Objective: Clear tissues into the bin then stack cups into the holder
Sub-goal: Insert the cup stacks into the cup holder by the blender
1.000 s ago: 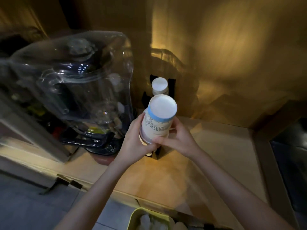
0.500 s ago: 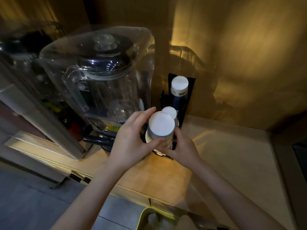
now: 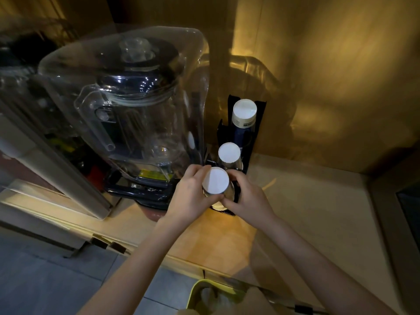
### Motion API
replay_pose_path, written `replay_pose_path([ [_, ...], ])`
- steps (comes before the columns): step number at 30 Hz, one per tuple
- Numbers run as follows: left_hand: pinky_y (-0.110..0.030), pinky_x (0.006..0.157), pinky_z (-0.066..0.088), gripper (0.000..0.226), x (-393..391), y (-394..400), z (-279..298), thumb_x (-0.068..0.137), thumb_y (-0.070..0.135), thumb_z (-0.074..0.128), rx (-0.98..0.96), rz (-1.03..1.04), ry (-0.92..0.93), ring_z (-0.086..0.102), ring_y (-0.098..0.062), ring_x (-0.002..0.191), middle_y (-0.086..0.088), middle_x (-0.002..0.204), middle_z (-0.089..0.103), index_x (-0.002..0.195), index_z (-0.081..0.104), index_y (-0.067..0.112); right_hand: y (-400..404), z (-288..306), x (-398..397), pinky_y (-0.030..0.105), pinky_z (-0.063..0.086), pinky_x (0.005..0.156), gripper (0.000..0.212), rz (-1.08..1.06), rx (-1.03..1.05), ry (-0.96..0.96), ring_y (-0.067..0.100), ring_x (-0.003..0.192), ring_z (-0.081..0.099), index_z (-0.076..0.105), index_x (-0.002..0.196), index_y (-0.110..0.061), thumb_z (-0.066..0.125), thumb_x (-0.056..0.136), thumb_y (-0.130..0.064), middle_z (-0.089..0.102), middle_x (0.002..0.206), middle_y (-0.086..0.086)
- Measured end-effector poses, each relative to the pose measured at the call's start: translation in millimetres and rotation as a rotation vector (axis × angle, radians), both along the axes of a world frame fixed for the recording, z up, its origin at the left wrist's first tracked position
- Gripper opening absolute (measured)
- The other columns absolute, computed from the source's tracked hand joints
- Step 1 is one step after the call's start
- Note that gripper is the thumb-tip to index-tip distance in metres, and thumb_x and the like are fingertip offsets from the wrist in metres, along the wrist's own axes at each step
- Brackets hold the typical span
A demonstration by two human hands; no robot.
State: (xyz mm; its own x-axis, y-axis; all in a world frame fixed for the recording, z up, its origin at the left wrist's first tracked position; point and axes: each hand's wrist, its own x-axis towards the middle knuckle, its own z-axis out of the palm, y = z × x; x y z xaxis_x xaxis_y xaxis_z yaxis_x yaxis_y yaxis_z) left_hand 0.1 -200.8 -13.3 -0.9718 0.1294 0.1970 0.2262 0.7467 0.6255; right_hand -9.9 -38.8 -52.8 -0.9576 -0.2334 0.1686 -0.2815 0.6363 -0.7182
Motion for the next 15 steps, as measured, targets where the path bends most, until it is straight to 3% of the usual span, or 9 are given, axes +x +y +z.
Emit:
replay_pose_path([
  [6, -0.037, 0.091, 0.045, 0.069, -8.2, 8.4, -12.1, 0.068, 0.022, 0.077, -0.041, 0.0, -0.063, 0.053, -0.031, 0.109, -0.014, 0.123, 0.049, 0.128, 0.046, 0.009, 1.8, -7.3, 0.2, 0.026, 0.04, 0.089, 0.059, 0.003, 0.115, 0.101, 0.015, 0.118, 0.048, 0.039, 0.132, -0.022, 0.066, 0.081, -0.034, 0.054, 0.129, 0.001],
  [10, -0.042, 0.09, 0.046, 0.069, -11.4, 15.0, -22.0, 0.072, 0.023, 0.075, -0.127, -0.002, -0.142, 0.055, -0.034, 0.108, -0.014, 0.125, 0.047, 0.13, 0.042, 0.007, 3.8, -12.0, 2.5, 0.036, 0.047, 0.09, 0.052, 0.047, 0.243, 0.163, 0.029, 0.118, 0.053, 0.047, 0.129, -0.006, 0.066, 0.082, -0.02, 0.059, 0.126, 0.013],
  [15, -0.045, 0.089, 0.049, 0.071, -15.4, 18.2, -30.3, 0.073, 0.025, 0.073, -0.177, 0.011, -0.19, 0.056, -0.036, 0.107, -0.014, 0.127, 0.046, 0.132, 0.039, 0.006, 2.5, -12.4, -2.5, 0.036, 0.043, 0.098, 0.051, 0.075, 0.303, 0.086, 0.024, 0.125, 0.045, 0.042, 0.134, -0.006, 0.057, 0.088, -0.024, 0.053, 0.133, 0.011],
])
